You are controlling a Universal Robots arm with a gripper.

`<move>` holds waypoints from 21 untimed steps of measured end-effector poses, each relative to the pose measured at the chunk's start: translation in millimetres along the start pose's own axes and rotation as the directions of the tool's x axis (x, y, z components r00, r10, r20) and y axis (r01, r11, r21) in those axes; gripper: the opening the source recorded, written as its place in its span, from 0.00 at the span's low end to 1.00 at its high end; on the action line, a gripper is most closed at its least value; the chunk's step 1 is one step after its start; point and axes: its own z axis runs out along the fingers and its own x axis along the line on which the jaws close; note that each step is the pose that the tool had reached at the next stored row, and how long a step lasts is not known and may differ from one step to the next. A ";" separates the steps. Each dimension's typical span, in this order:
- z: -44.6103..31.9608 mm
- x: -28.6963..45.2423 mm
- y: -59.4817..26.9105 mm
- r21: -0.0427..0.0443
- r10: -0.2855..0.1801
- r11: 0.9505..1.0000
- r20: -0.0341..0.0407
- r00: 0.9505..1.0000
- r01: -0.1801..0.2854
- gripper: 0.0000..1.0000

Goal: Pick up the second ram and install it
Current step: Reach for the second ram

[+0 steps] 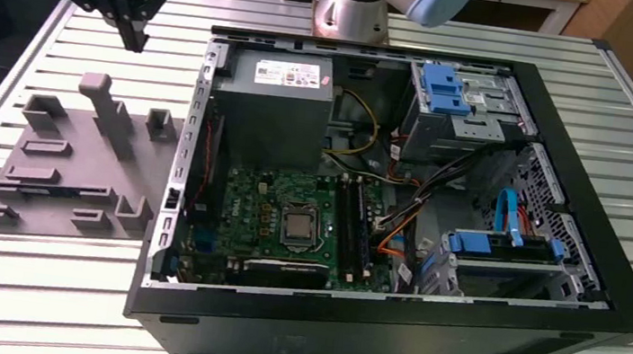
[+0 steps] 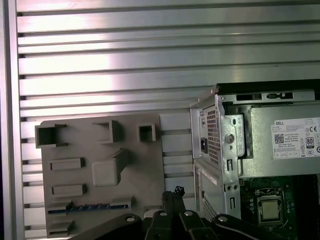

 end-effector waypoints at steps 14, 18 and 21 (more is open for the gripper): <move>0.0 6.5 -0.5 0.000 0.000 1.000 0.000 1.000 0.000 0.11; 0.0 6.5 -0.5 0.000 0.000 1.000 0.000 1.000 0.000 0.11; -0.1 6.9 -0.5 0.000 0.000 1.000 0.000 1.000 0.000 0.11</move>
